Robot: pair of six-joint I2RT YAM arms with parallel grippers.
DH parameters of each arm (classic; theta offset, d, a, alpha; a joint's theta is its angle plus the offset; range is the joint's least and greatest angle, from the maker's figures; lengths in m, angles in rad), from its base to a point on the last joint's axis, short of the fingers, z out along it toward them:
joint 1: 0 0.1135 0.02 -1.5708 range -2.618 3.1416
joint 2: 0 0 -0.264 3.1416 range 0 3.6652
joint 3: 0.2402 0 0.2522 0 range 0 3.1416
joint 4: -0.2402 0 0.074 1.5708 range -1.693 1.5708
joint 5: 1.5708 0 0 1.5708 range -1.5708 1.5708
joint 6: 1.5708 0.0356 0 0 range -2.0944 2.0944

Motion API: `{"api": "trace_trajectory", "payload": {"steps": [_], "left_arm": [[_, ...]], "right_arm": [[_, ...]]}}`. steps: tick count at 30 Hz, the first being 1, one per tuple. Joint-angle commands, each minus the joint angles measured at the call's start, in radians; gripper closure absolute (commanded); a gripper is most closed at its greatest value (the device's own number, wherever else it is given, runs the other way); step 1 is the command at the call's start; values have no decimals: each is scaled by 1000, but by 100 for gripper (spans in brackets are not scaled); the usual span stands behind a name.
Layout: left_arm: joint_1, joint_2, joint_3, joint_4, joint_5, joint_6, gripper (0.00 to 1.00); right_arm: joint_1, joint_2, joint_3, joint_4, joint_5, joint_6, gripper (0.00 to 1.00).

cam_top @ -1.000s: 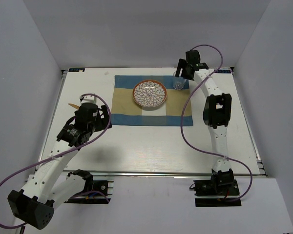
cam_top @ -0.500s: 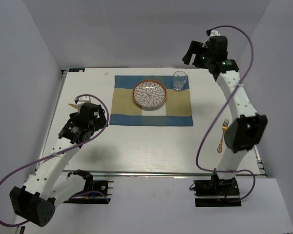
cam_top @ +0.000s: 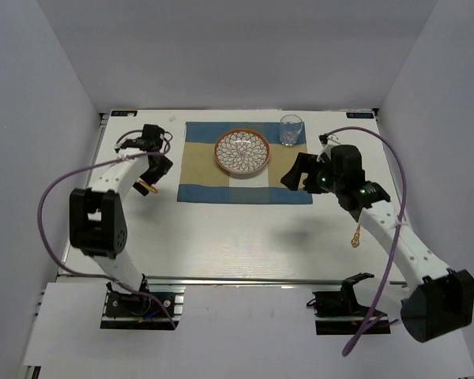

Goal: Set the dinner table for one person

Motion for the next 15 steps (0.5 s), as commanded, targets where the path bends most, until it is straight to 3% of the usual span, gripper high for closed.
{"api": "trace_trajectory", "payload": {"steps": [1, 6, 15], "left_arm": [[74, 123, 133, -90, 11, -117, 2], [148, 257, 317, -170, 17, -114, 3], [217, 335, 279, -112, 70, -84, 12]], "right_arm": [[13, -133, -13, 16, 12, -6, 11], [27, -265, -130, 13, -50, 1, 11], [25, -354, -151, -16, -79, -15, 11]]}}
